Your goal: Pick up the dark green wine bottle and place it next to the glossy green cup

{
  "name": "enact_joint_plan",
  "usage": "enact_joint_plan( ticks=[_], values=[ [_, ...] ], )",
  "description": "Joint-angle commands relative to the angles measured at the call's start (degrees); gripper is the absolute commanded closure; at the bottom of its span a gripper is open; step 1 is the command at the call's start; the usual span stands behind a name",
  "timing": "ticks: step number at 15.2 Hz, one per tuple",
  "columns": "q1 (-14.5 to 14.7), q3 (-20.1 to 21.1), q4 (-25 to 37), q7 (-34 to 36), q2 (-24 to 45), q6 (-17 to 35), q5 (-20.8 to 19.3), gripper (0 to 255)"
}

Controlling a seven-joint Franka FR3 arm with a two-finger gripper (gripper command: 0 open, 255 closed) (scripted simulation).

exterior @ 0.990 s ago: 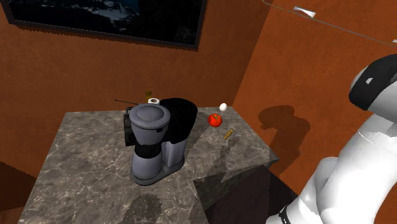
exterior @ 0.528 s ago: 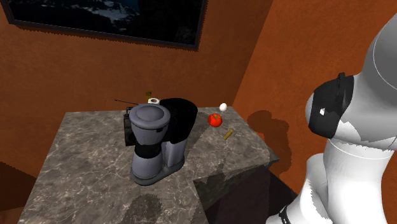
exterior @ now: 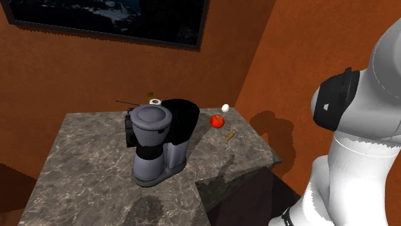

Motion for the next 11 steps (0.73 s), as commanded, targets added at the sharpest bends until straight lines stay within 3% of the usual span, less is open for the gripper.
enact_joint_plan(
  ticks=[1, 11],
  values=[
    [-2.2, 0.8, -3.2, 0.0, -1.2, 2.3, 1.1, 255],
    [-7.1, 2.1, -13.6, 0.3, -3.1, 11.1, 2.7, 255]
  ],
)
